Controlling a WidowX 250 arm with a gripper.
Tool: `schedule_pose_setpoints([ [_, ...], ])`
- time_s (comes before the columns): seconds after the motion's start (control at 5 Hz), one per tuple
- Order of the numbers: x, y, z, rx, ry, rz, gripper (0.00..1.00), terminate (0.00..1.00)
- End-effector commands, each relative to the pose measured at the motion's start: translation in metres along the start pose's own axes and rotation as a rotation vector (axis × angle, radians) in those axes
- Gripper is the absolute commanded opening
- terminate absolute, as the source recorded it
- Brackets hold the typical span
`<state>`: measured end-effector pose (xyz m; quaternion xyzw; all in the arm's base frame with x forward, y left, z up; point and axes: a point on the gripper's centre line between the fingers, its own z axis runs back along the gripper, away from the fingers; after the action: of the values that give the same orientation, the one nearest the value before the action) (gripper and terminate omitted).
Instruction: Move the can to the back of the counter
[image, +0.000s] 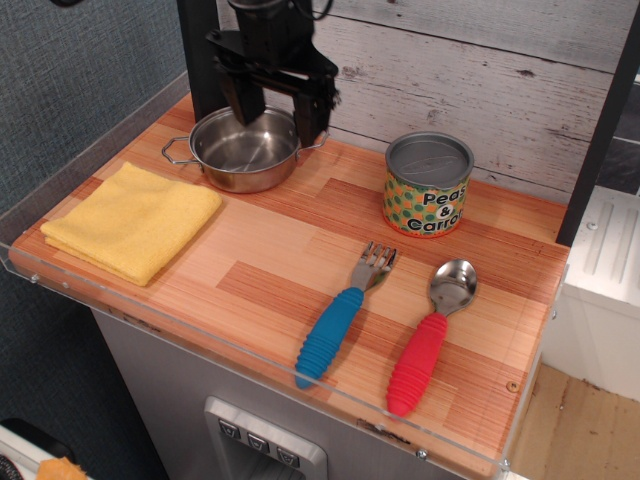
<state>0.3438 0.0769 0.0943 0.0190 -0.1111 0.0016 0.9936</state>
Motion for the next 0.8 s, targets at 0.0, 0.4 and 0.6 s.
schedule_pose_setpoints([
  [0.0,-0.007,0.044,0.02,0.06,-0.055,0.257,1.0,0.0],
  [0.4,-0.044,0.07,0.019,0.088,-0.022,0.253,1.0,0.0],
  [0.6,-0.064,0.077,0.021,0.068,-0.023,0.253,1.0,0.0],
])
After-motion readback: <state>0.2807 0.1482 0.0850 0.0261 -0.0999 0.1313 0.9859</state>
